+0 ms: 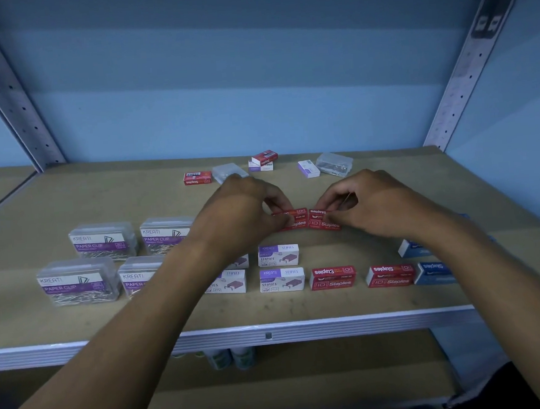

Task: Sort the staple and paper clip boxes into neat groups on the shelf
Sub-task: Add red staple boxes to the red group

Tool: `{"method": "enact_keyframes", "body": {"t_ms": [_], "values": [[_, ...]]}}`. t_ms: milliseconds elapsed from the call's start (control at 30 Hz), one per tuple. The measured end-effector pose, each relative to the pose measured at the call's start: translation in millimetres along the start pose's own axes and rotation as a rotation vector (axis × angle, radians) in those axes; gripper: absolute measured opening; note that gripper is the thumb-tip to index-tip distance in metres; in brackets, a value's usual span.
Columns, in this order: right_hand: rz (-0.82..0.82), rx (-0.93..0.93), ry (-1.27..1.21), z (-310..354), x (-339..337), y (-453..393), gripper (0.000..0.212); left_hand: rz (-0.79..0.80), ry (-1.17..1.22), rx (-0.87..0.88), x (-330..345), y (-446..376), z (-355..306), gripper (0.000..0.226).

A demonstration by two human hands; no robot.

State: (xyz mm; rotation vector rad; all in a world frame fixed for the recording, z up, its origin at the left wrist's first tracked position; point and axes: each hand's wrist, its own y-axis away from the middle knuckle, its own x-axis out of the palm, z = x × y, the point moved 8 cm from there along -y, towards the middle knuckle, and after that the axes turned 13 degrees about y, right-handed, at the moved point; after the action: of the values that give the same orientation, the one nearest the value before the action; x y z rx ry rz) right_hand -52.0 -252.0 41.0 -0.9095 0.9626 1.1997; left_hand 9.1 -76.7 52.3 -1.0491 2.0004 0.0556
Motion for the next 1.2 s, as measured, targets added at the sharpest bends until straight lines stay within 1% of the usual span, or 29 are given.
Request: {"method": "enact_keyframes", "body": {"t_ms": [133,400,533,700,833,967,1200], "values": [[-0.019,-0.014,0.007,-3,-8,9,0.017,0.0,-0.014,0.045,5,-1,-17,0.015],[-0.023,-0.07,0.14,-10,-29,36,0.011,0.089,0.002,0.093,29,1,-35,0.015],[0.012,-0.055,0.179,-18,-31,44,0.011,0.116,-0.024,0.103,37,3,-36,0.019],[0.068,-0.04,0.191,-24,-26,50,0.015,0.14,-0.043,0.127,46,5,-36,0.021],[0.091,-0.055,0.185,-24,-25,53,0.014,0.179,-0.065,0.128,54,6,-36,0.022],[0.108,-0.061,0.189,-25,-22,52,0.015,0.176,-0.113,0.128,56,8,-39,0.023],[0.127,-0.053,0.178,-26,-18,50,0.013,0.176,-0.123,0.14,56,9,-39,0.025]]}}
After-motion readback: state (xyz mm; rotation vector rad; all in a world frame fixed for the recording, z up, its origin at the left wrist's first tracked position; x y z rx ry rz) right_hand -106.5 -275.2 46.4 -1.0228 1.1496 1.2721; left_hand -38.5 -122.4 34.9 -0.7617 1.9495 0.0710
